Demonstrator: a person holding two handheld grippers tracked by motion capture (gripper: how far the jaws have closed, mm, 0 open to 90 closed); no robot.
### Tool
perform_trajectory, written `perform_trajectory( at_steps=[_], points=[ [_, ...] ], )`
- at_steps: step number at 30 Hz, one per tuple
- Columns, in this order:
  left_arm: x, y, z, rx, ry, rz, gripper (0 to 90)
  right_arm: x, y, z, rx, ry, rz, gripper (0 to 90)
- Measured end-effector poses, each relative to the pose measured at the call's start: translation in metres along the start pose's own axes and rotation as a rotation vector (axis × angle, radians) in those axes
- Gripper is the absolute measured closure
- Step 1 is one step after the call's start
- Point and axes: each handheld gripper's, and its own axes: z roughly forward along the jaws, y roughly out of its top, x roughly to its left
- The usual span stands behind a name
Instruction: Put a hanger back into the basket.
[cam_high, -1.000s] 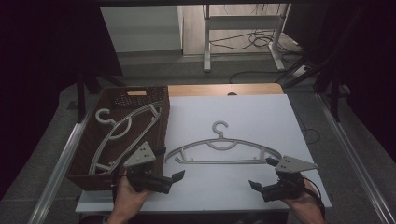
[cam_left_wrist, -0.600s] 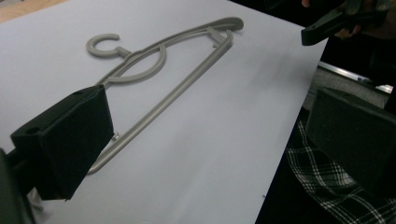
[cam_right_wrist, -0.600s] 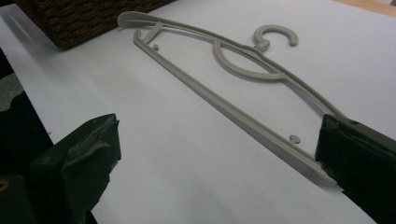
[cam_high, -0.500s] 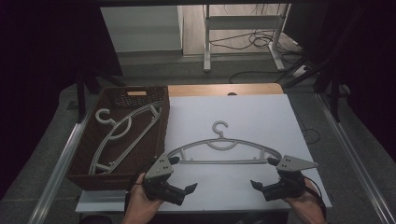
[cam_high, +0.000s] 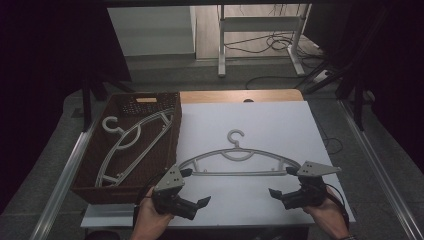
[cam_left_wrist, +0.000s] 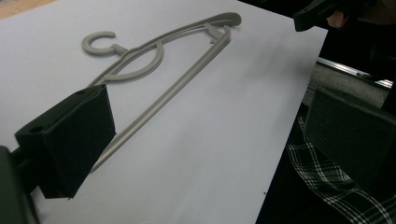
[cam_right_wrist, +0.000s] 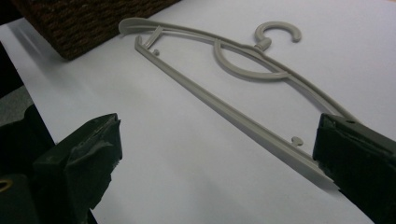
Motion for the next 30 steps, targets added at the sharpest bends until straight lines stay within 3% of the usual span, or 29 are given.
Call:
perform_trajectory(
  at_steps=[2,6,12,14,21,30],
  points=[
    [0.000,0.000,-0.002,-0.012,0.001,0.003,2.2,-0.001,0.003,0.004,0.040,0.001,0.015,1.6],
    [0.001,0.001,-0.006,-0.033,0.013,0.018,3.0,-0.005,0.009,0.008,0.061,0.015,0.045,2.2],
    [0.004,-0.001,-0.007,-0.030,0.013,0.019,3.1,-0.018,0.016,0.019,0.135,0.001,0.076,0.5],
    [0.004,-0.001,-0.006,-0.028,0.015,0.020,3.2,-0.024,0.018,0.024,0.158,-0.024,0.080,0.5],
    [0.003,-0.002,-0.004,-0.025,0.006,0.034,3.4,-0.040,0.029,0.040,0.265,-0.040,0.060,0.7],
    [0.005,-0.002,-0.007,-0.030,0.008,0.032,3.5,-0.063,0.045,0.059,0.372,-0.062,0.007,18.9]
  ],
)
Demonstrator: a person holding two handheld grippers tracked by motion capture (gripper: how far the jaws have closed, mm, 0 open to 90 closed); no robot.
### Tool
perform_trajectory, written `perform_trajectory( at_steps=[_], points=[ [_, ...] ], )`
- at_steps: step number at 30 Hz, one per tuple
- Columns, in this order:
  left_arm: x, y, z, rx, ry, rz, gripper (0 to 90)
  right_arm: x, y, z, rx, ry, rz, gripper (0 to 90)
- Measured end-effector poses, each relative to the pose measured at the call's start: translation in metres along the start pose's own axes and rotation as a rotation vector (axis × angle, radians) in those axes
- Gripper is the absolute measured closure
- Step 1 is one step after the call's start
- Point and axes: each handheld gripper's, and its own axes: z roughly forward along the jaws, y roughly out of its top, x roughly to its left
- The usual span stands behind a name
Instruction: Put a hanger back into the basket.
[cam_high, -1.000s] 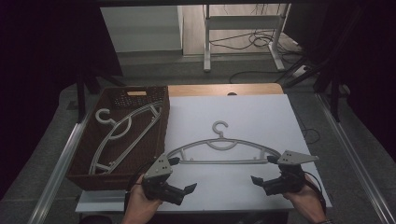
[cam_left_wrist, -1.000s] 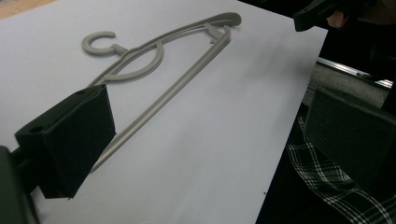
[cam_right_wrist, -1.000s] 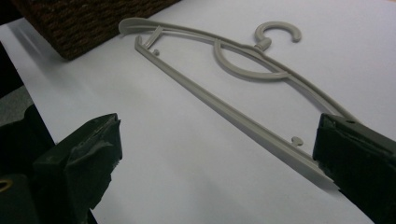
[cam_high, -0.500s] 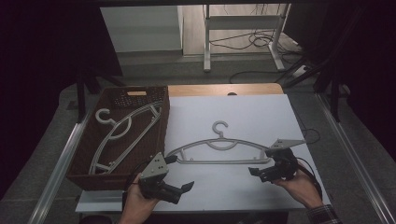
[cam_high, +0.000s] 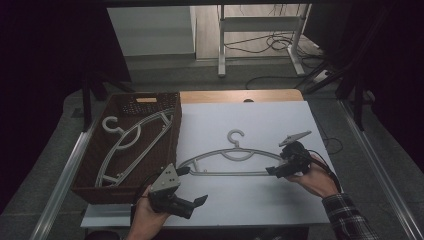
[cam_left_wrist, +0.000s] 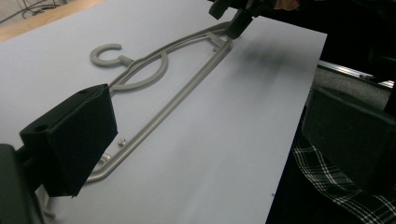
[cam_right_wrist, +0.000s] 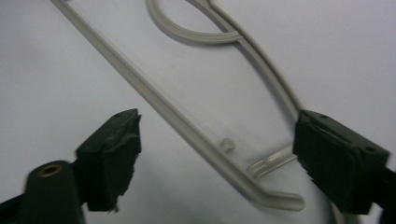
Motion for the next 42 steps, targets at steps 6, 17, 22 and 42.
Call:
perform_trajectory(
  at_steps=[6,17,22,42],
  points=[
    [0.001,0.000,-0.001,-0.004,0.002,-0.005,3.5,-0.014,0.014,0.010,0.071,-0.039,-0.013,27.6],
    [0.001,0.000,-0.002,0.000,0.007,0.000,3.5,-0.025,0.046,0.032,0.204,-0.077,-0.165,45.3],
    [0.002,0.000,-0.003,-0.002,0.008,0.000,3.5,-0.025,0.059,0.048,0.274,-0.071,-0.272,52.0],
    [0.000,0.000,-0.002,0.015,-0.004,0.012,3.5,-0.029,0.083,0.084,0.443,-0.002,-0.453,79.0]
  ],
)
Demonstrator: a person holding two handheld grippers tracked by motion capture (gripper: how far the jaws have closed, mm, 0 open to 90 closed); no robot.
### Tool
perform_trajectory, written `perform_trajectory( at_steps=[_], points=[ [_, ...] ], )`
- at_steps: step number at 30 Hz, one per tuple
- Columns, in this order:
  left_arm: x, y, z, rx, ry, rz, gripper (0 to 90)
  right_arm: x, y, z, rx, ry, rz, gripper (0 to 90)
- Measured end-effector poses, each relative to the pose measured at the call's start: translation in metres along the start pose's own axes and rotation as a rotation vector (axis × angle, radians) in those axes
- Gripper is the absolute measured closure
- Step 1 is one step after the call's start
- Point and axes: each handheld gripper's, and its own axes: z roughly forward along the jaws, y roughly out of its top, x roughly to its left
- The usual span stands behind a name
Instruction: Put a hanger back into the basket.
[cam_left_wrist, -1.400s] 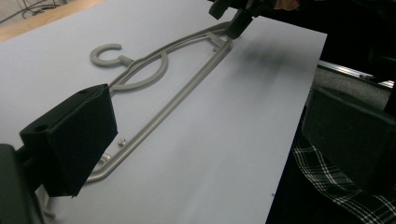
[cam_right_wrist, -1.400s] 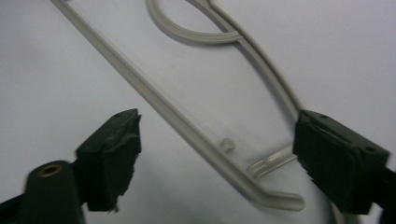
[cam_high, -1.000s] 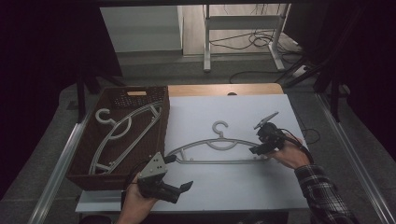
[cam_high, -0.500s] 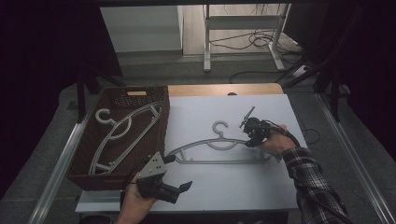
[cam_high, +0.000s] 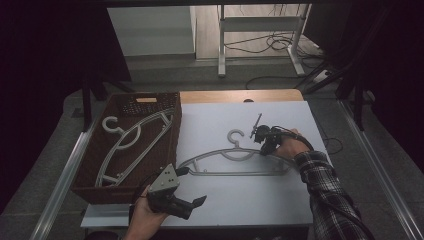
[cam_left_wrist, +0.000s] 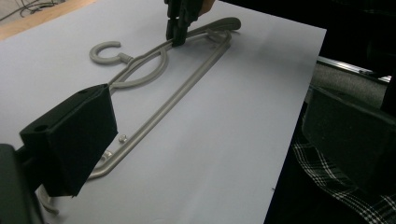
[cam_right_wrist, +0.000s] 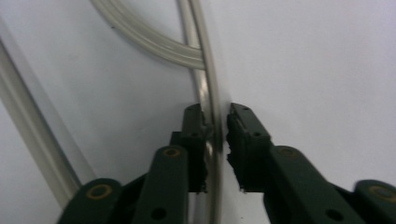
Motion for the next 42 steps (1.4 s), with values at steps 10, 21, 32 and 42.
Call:
perform_trajectory(
  at_steps=[10,21,32,42],
  points=[
    [0.000,0.000,-0.001,0.001,0.005,0.006,3.4,0.006,0.006,0.000,0.045,-0.024,-0.081,82.8],
    [0.002,0.001,-0.001,0.001,0.004,-0.003,3.4,0.014,-0.013,-0.015,-0.060,-0.050,-0.111,83.1],
    [0.008,0.007,-0.011,-0.020,0.013,-0.034,3.4,0.020,-0.029,-0.036,-0.150,-0.082,-0.126,83.1],
    [0.013,0.014,-0.016,0.010,0.012,-0.077,3.9,0.025,-0.047,-0.057,-0.220,-0.102,-0.113,83.1]
  ],
)
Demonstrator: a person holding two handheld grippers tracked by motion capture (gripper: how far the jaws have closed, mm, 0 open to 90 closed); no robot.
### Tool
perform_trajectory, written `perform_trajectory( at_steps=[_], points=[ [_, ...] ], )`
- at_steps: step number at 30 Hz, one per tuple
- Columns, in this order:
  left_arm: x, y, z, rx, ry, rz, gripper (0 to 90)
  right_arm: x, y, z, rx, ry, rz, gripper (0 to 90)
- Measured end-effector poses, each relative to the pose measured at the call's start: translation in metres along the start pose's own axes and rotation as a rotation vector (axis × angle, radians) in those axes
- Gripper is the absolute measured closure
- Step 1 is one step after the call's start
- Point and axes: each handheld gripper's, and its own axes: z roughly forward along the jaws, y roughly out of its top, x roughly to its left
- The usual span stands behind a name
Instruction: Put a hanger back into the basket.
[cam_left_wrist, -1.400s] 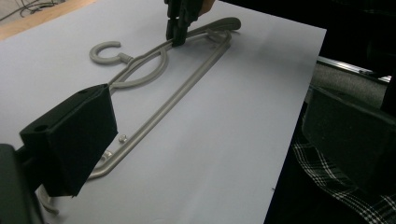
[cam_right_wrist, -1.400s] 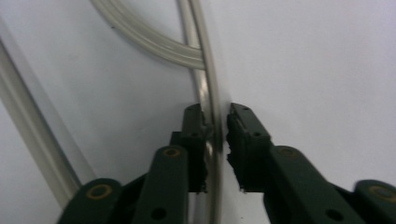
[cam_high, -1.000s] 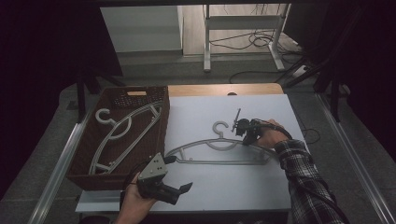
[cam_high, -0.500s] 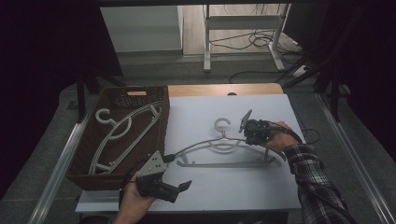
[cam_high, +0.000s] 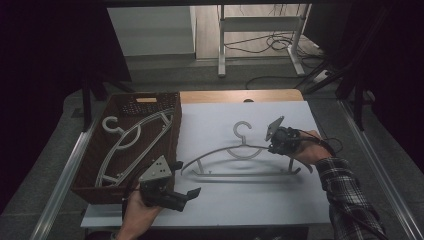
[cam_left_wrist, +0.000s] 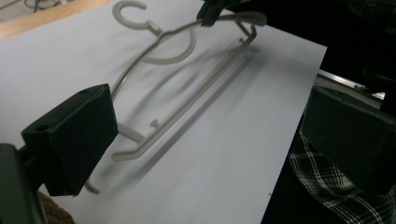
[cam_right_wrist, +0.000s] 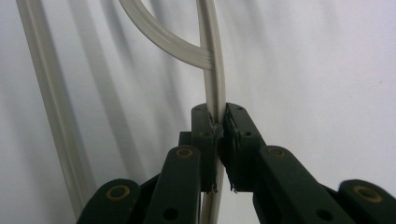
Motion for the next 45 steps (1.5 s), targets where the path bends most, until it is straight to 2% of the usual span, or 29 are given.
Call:
perform_trajectory(
  at_steps=[4,7,14,18,21,24,31,33,38,42,45],
  points=[
    [0.001,0.006,0.002,0.056,0.011,0.004,3.9,0.004,-0.005,-0.014,-0.031,-0.016,-0.006,83.1],
    [0.005,0.012,0.002,0.088,0.004,0.004,3.3,0.007,-0.007,-0.024,-0.047,-0.031,-0.017,83.1],
    [0.020,0.033,-0.005,0.087,-0.018,-0.018,3.8,0.022,-0.009,-0.053,-0.098,-0.075,-0.064,83.0],
    [0.024,0.049,0.000,0.114,-0.014,0.015,9.8,0.031,-0.011,-0.065,-0.121,-0.096,-0.094,83.0],
    [0.028,0.061,0.010,0.157,-0.030,0.030,15.5,0.036,-0.012,-0.073,-0.142,-0.108,-0.105,83.0],
    [0.034,0.071,0.022,0.193,-0.082,0.026,21.1,0.041,-0.012,-0.078,-0.161,-0.116,-0.121,83.0],
    [0.045,0.089,0.054,0.241,-0.212,-0.032,35.7,0.051,-0.008,-0.084,-0.197,-0.148,-0.181,83.0],
    [0.048,0.092,0.062,0.261,-0.239,-0.051,38.3,0.053,-0.006,-0.085,-0.205,-0.144,-0.185,83.0],
    [0.051,0.095,0.081,0.287,-0.332,-0.086,47.1,0.056,-0.002,-0.087,-0.221,-0.149,-0.218,82.9],
    [0.053,0.096,0.090,0.303,-0.373,-0.106,56.7,0.058,0.001,-0.088,-0.240,-0.158,-0.235,83.0],
    [0.057,0.095,0.092,0.301,-0.433,-0.138,63.1,0.059,0.003,-0.088,-0.249,-0.158,-0.251,82.9]
  ],
)
